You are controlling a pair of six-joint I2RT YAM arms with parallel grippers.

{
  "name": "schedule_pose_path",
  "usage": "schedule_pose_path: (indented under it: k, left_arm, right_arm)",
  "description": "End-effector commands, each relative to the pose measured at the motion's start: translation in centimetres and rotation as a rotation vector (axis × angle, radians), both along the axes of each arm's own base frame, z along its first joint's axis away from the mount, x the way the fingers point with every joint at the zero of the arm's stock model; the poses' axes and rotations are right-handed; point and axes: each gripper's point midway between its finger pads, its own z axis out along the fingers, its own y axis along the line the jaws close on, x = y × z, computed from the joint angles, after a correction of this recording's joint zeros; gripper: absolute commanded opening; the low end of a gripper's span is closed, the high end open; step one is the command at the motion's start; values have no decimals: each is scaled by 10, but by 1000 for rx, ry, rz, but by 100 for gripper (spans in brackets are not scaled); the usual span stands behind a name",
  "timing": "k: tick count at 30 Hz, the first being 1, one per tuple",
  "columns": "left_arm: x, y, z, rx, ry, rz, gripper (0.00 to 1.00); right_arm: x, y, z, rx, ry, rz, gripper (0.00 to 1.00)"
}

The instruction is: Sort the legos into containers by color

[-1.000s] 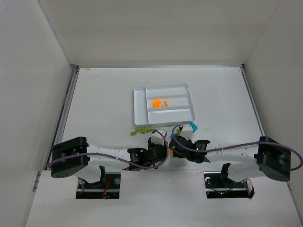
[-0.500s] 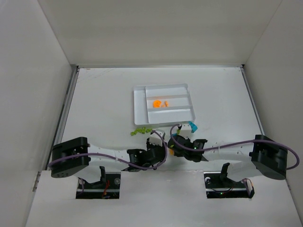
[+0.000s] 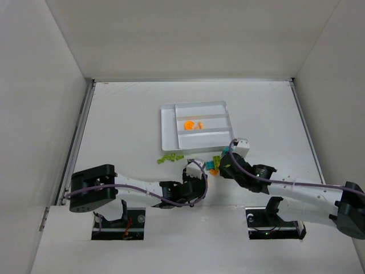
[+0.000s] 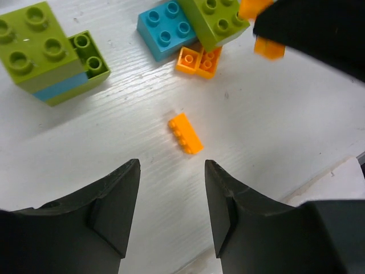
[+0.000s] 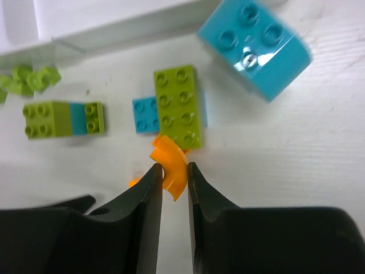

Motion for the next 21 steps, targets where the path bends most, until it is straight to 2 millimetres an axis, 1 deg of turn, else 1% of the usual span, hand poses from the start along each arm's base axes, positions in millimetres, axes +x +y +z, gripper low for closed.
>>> schedule_pose_path:
  k: [1, 3, 7, 10, 13, 16, 17, 18, 19, 20, 21]
  left_arm:
    - [5, -24, 16, -46, -20, -2, 45]
    - [9, -27, 15, -37, -20, 4, 44]
    - [16, -34, 9, -5, -29, 0, 43]
    - [18, -38, 2, 31, -26, -5, 41]
    - [17, -37, -9, 80, -17, -8, 37]
    - [17, -34, -18, 120, -7, -8, 28]
    - [16, -32, -20, 132, -7, -9, 23]
    - [16, -31, -22, 141, -5, -11, 15]
    - [14, -28, -21, 145, -9, -7, 10]
    - [14, -26, -17, 127, -18, 1, 8]
    - [15, -24, -8, 102, -37, 12, 8]
  right_arm:
    - [29, 2, 42, 25, -119, -2, 21]
    - [42, -2, 55, 32, -155, -14, 21]
    - [61, -2, 72, 51, -201, -11, 21]
    - [71, 0, 78, 58, -219, -11, 21]
    - [84, 3, 84, 70, -239, -7, 21]
    - [101, 11, 89, 85, -255, 6, 21]
    - [108, 14, 92, 85, -264, 11, 21]
    - [115, 18, 93, 83, -271, 16, 21]
    - [121, 20, 94, 78, -279, 17, 21]
    - [128, 21, 94, 69, -286, 17, 22]
    - [137, 22, 95, 62, -291, 15, 22]
